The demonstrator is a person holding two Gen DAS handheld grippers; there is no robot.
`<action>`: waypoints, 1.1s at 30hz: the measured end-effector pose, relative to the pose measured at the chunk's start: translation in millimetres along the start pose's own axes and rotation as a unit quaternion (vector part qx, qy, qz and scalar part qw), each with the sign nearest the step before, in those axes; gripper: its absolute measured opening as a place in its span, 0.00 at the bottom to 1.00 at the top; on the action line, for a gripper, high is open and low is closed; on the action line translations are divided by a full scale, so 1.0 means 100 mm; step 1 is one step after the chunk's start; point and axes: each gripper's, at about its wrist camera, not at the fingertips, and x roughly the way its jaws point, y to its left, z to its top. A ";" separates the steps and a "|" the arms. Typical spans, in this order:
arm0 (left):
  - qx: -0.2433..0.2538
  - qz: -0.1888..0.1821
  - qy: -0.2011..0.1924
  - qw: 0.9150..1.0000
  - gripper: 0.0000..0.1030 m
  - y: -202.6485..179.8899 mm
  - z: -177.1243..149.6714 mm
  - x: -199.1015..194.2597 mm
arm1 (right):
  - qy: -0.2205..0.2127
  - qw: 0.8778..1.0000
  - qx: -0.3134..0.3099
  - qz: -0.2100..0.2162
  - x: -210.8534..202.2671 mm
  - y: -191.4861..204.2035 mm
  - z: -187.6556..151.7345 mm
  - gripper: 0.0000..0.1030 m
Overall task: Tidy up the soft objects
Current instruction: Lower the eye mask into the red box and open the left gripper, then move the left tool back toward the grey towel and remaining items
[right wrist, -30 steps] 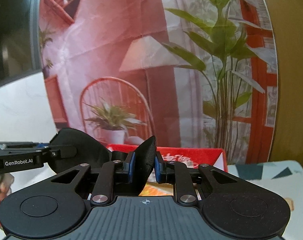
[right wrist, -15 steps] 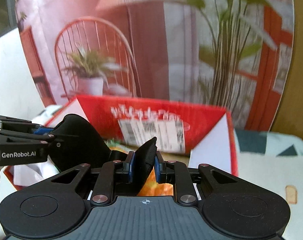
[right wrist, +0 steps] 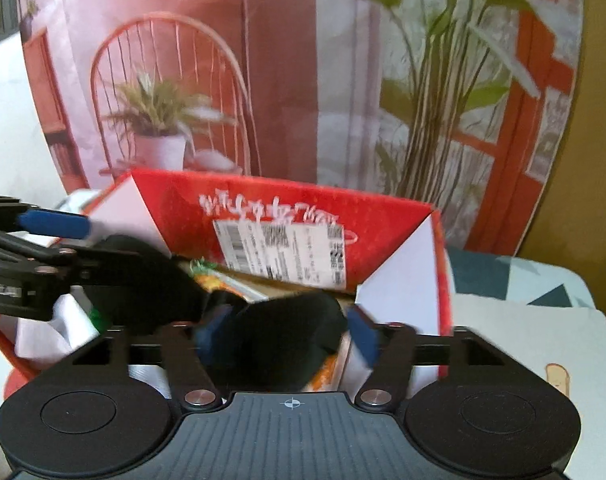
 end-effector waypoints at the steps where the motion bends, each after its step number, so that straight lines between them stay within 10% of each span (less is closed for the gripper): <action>1: 0.003 0.004 -0.004 1.000 0.95 0.00 -0.01 -0.07 | -0.010 1.000 0.004 0.001 -0.07 -0.01 -0.01 0.82; 4: 0.017 0.018 -0.020 0.999 0.99 0.02 -0.07 -0.32 | -0.042 0.999 0.012 -0.001 -0.29 -0.03 -0.05 0.99; 16: -0.040 0.023 -0.040 0.998 1.00 0.19 -0.79 -1.02 | -0.132 0.989 0.067 0.022 -1.12 -0.01 -0.65 1.00; 33: -0.100 0.030 0.080 0.991 1.00 0.32 -1.88 -0.64 | 0.010 0.998 0.058 0.009 -0.83 0.30 -1.83 1.00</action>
